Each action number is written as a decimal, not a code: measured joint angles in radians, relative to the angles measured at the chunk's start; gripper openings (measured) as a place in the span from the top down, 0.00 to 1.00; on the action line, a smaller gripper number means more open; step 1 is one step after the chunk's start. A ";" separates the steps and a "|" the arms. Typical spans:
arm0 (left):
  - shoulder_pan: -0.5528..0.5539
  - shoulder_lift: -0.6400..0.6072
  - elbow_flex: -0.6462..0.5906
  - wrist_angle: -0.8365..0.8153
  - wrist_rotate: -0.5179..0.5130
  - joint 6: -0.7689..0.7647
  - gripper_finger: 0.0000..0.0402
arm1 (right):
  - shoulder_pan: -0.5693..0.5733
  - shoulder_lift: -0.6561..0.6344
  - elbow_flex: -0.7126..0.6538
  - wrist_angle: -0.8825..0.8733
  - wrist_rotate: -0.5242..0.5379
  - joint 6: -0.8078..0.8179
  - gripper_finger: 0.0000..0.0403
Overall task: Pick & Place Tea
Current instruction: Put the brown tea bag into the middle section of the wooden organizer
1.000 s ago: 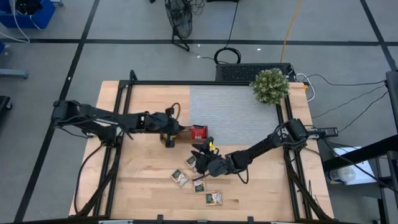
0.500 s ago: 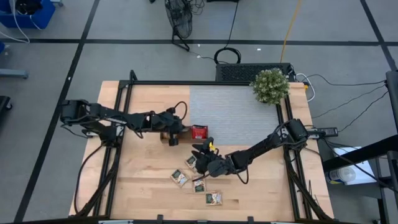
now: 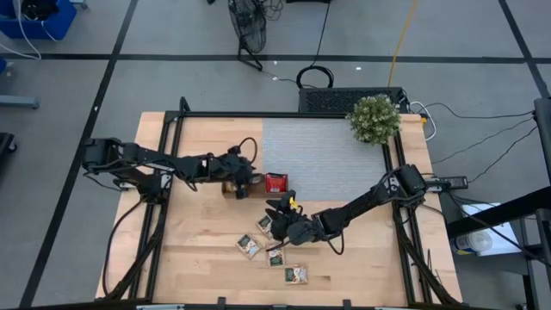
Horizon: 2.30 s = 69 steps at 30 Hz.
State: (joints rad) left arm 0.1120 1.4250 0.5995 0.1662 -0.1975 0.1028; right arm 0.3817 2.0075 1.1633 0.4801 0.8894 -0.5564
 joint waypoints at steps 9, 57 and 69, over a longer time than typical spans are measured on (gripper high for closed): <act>0.000 -0.066 0.007 0.075 -0.026 0.019 0.74 | 0.000 0.001 0.000 -0.015 0.000 0.013 0.63; -0.253 -0.952 -0.002 -0.341 0.171 -0.421 0.75 | 0.606 -0.143 0.003 -0.858 0.071 0.817 0.45; -0.253 -0.952 -0.002 -0.341 0.170 -0.420 0.75 | 0.427 -0.130 -0.184 -1.023 -0.146 1.033 0.48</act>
State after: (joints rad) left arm -0.1410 0.4728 0.5972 -0.1745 -0.0273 -0.3176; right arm 0.8087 1.8778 0.9792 -0.5433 0.7430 0.4769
